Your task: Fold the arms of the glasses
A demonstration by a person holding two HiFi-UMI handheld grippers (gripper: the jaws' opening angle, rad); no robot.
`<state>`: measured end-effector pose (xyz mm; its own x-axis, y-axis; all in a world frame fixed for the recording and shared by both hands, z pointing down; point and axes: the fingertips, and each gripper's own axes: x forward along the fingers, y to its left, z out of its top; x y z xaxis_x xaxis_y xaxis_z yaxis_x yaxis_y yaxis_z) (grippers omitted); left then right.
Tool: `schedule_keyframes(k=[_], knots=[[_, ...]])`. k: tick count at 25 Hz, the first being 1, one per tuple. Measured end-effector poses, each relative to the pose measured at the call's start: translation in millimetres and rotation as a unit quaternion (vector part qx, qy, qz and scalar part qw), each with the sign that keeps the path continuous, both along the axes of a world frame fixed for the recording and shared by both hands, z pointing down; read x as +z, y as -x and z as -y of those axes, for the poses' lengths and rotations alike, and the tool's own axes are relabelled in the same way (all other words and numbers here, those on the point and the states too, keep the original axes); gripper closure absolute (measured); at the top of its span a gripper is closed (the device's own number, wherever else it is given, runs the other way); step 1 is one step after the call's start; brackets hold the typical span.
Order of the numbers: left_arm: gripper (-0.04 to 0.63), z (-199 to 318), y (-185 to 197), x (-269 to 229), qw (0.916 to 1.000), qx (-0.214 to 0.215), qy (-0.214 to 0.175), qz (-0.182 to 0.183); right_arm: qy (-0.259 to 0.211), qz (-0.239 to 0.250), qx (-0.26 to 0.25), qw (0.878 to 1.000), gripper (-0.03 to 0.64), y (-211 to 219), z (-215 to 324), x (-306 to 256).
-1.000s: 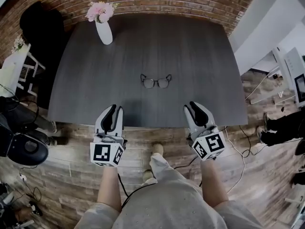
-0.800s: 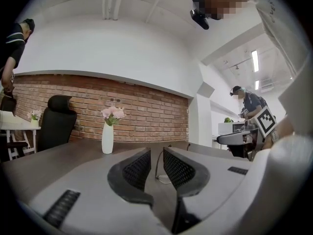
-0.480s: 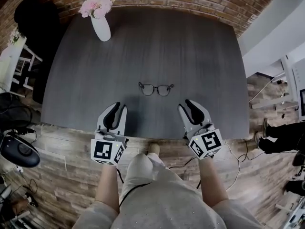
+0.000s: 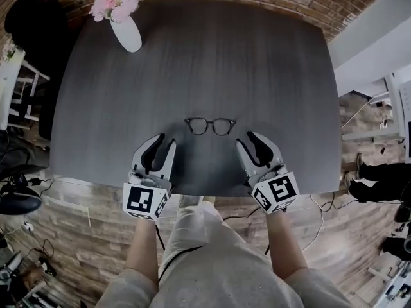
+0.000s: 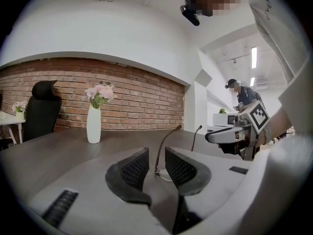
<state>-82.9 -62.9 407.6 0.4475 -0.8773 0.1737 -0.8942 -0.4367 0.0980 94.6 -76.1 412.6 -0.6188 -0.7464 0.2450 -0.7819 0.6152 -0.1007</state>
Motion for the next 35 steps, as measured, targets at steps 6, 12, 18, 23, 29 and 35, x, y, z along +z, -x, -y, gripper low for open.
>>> schedule_keyframes(k=[6,12,18,23,29,35], knots=[[0.488,21,-6,20,0.9993,0.026,0.018,0.016,0.003,-0.015,-0.003,1.000,0.481,11,21,10],[0.488,36,-4,30,0.9990,0.033,0.029,0.010,0.002,-0.026,-0.005,1.000,0.480,19,33,17],[0.488,45,-7,37,0.9984,0.041,0.038,0.003,0.008,-0.033,-0.011,0.999,0.480,26,38,26],[0.488,48,-6,42,0.9982,0.042,0.043,-0.002,0.006,-0.046,-0.016,0.999,0.480,30,40,29],[0.488,49,-6,43,0.9981,0.044,0.042,-0.004,0.007,-0.058,-0.022,0.998,0.480,35,43,33],[0.488,50,-2,42,0.9983,0.038,0.045,-0.007,0.008,-0.073,-0.030,0.997,0.480,42,46,39]])
